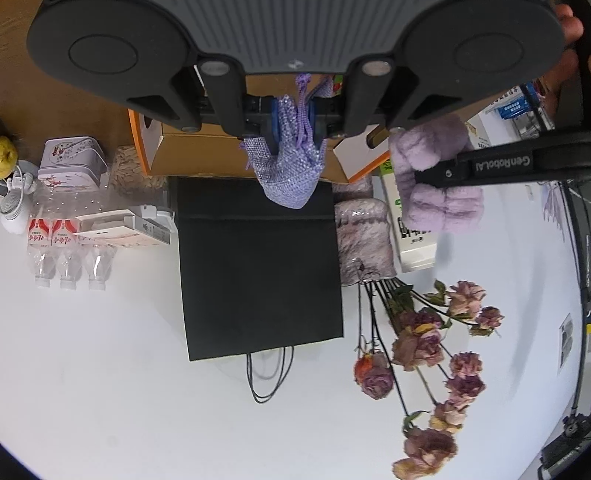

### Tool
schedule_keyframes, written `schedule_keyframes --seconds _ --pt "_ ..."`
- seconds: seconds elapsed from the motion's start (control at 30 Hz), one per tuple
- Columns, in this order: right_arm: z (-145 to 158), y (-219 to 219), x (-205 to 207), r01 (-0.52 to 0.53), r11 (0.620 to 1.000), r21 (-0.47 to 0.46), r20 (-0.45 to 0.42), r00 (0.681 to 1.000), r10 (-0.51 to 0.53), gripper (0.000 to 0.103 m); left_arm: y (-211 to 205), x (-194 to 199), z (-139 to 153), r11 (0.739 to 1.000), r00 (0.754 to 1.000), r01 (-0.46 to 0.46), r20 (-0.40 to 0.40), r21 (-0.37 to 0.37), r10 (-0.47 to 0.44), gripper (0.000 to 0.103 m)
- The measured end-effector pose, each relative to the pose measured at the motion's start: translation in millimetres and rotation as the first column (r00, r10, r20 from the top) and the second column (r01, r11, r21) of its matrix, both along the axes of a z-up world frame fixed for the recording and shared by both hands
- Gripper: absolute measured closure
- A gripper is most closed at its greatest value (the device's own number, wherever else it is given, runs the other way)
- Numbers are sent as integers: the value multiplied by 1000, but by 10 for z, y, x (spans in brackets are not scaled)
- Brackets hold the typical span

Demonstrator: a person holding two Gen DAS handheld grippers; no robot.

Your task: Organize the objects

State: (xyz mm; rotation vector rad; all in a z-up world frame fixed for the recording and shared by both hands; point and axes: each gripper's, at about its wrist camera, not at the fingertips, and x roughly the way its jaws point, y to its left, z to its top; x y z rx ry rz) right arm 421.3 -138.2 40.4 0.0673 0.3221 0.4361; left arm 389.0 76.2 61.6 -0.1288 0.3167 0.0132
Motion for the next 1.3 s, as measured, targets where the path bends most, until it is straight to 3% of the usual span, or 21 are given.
schedule_keyframes --seconds 0.83,0.9,0.93,0.97,1.0,1.03,1.07,1.1,1.13,1.2,1.3 --pt "-219 68 587 50 998 -31 -69 996 -52 90 79 721 -175 999 997 39 -73 9 -39 82" --pt "-243 76 607 51 998 -39 -78 996 -54 87 62 743 -200 999 996 46 -79 13 -45 75" --pt "-254 79 619 52 998 -43 -85 995 -55 83 53 753 -211 999 996 48 -82 16 -46 70" --pt "-267 83 628 63 997 -52 -89 994 -68 81 46 758 -220 999 995 49 -83 19 -47 57" --pt "-276 85 634 71 996 -59 -92 993 -76 68 40 760 -230 999 996 44 -82 23 -42 42" --pt "-285 87 641 82 994 -70 -96 991 -89 46 35 762 -236 999 996 38 -82 28 -35 33" --pt "-294 89 642 99 992 -80 -94 990 -107 35 32 760 -241 999 997 26 -78 35 -23 17" --pt "-302 91 637 121 988 -93 -86 988 -129 16 29 754 -242 999 997 9 -71 44 -6 6" --pt "-305 95 638 133 985 -105 -81 987 -142 7 27 749 -241 998 998 -6 -63 55 10 3" --pt "-312 106 646 152 980 -128 -82 983 -163 0 30 736 -233 998 998 -18 -51 63 21 0" --pt "-325 122 650 156 977 -144 -83 982 -169 0 32 740 -234 998 998 -17 -55 65 20 0"
